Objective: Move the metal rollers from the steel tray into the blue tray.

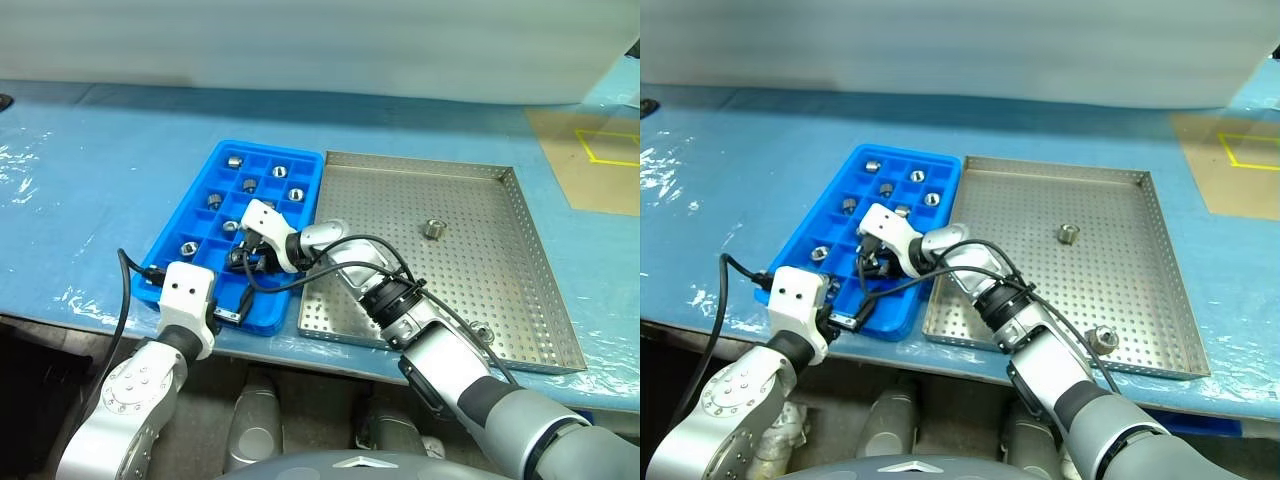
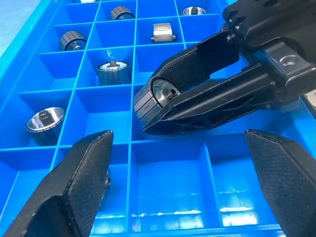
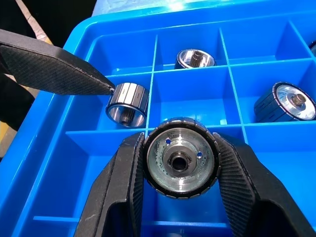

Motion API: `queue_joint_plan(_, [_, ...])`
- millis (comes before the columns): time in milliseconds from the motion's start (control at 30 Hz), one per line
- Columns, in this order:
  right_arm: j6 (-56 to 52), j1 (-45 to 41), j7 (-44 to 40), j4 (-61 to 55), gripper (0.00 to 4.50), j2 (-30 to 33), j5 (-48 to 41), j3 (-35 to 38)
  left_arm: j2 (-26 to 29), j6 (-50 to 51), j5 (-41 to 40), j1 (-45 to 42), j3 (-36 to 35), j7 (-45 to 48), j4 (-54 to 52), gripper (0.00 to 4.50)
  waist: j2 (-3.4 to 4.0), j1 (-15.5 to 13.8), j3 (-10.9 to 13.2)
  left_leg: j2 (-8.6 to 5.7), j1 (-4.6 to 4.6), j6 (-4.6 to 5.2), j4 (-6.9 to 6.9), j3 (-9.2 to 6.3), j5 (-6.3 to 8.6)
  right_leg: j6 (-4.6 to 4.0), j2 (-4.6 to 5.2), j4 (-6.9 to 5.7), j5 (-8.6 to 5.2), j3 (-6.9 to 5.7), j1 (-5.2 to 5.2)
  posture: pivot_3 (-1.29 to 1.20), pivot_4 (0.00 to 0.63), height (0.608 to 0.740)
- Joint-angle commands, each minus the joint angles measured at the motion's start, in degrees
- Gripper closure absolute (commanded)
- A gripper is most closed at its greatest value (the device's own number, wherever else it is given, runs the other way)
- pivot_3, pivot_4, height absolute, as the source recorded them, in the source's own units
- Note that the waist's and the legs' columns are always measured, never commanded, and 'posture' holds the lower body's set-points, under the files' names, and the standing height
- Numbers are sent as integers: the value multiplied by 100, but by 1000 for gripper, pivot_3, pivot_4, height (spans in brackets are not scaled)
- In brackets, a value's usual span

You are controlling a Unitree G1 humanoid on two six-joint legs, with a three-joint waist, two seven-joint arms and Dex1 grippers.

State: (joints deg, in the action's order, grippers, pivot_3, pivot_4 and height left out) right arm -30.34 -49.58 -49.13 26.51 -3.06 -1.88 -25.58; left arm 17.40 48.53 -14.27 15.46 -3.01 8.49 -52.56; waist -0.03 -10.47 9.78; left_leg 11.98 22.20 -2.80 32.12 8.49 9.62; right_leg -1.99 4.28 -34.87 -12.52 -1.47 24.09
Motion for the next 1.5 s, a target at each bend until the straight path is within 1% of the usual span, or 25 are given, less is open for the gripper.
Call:
queue_joint_plan(33, [34, 32, -8, -130, 2822, -21, 1, 7, 7, -55, 2, -97, 1, -4, -128, 0, 0, 0, 0, 0, 0, 0, 0, 0, 0, 0, 0, 0, 0, 0, 0, 418, 150, 740])
queue_joint_plan(167, [43, 6, 1, -68, 2822, -10, 5, 31, 5, -24, -17, -111, -6, -2, -147, 0, 0, 0, 0, -1, 0, -1, 1, 0, -1, 0, 0, -1, 0, 0, 0, 417, 150, 740])
queue_joint_plan(233, [51, 5, 24, -54, 2105, -1, 17, 42, 11, -21, -22, -109, -3, 5, -158, 0, 0, 1, 0, 0, 0, -1, 1, 0, -1, 0, 0, -1, 0, 0, -1, 415, 150, 740])
queue_joint_plan(267, [67, 4, 55, -41, 1838, 4, 29, 54, 15, -25, -23, -109, 0, 10, -160, 0, 0, 2, 0, -1, 0, -3, 1, 0, -2, 0, 0, -1, 0, 0, -1, 415, 150, 740])
queue_joint_plan(333, [89, 4, 107, -21, 1153, 6, 45, 78, 18, -32, -25, -110, 1, 16, -159, 0, -1, -3, -1, -1, -1, -3, 2, 0, -2, 0, 1, -2, 0, 0, -1, 415, 150, 740])
queue_joint_plan(367, [115, -9, 148, 9, 906, -6, 19, 151, 17, -50, -37, -137, -4, 29, -141, 0, -1, -9, -1, -1, -2, -3, 2, 0, -2, 0, 1, -3, 0, 0, -2, 415, 150, 740])
queue_joint_plan(433, [239, -18, 170, -3, 207, -25, -88, 336, 2, -87, -107, -210, -22, 90, -83, 0, -1, -17, -1, -1, -2, -3, 3, 0, -2, 0, 1, -3, 0, 0, -3, 396, 150, 740])
queue_joint_plan(467, [289, -18, 164, -15, 30, -34, -126, 401, -6, -99, -138, -234, -31, 114, -62, 0, -1, -19, -1, -1, -3, -2, 4, 0, -1, 0, 1, -5, 0, 0, -4, 392, 150, 740])
queue_joint_plan(600, [325, 28, 30, -301, 30, 136, -399, 823, -5, -93, -363, -565, -33, 321, 95, 0, -1, 3, -1, 0, -5, -2, 5, 0, -1, 0, 0, -11, 0, 1, -2, 328, 150, 740])
queue_joint_plan(700, [284, 146, -126, -705, 30, 431, -669, 1136, 58, -53, -508, -1064, -7, 493, 378, 0, -1, 25, -1, -2, -5, -13, 8, 1, -8, 1, 0, -14, 1, 1, -2, 276, 150, 740])
queue_joint_plan(767, [268, 207, -75, -861, 30, 605, -744, 1298, 97, -47, -561, -1369, 1, 580, 603, 0, -2, 52, -1, -3, -6, -16, 12, 1, -10, 1, 0, -21, 1, 2, -2, 224, 150, 740])
queue_joint_plan(867, [311, 301, 239, -1041, 30, 963, -770, 1709, 130, -99, -650, -2012, 78, 776, 1124, 0, -2, 96, -1, -4, -11, -21, 14, 4, -14, 1, -1, -31, 1, 6, -1, 157, 150, 740])
queue_joint_plan(967, [218, 376, 521, -1209, 30, 1291, -855, 2102, 183, -197, -689, -2546, 213, 1029, 1649, 0, -2, 208, -1, -8, -11, -24, 31, 4, -17, 1, 1, -54, 2, 12, -1, 83, 150, 740])
queue_joint_plan(1100, [202, 503, 972, -1324, 30, 1708, -746, 2412, 199, -440, -628, -3152, 498, 1374, 2312, 0, -4, 400, -2, -8, -15, -24, 42, 6, -17, 1, -1, -66, 2, 20, 1, -12, 150, 740])
queue_joint_plan(1200, [147, 558, 1553, -1193, 30, 1986, -516, 2598, 167, -716, -546, -3651, 779, 1683, 2905, 0, -4, 545, -2, -7, -16, -24, 46, 7, -20, -1, -3, -75, 2, 21, 2, -80, 150, 740])
queue_joint_plan(1400, [-163, 570, 2384, -980, 30, 2225, -473, 3002, 82, -1227, -357, -4355, 1178, 2118, 3870, 0, -4, 809, -3, -9, -17, -20, 58, 10, -19, -1, -4, -82, 2, 30, 2, -165, 150, 740])
queue_joint_plan(1500, [-455, 637, 2607, -894, 30, 2318, -432, 3032, -65, -1341, -286, -4646, 1289, 2183, 4264, 0, -4, 853, -3, -9, -17, -18, 60, 10, -19, -2, -4, -81, 3, 32, 2, -184, 150, 740])
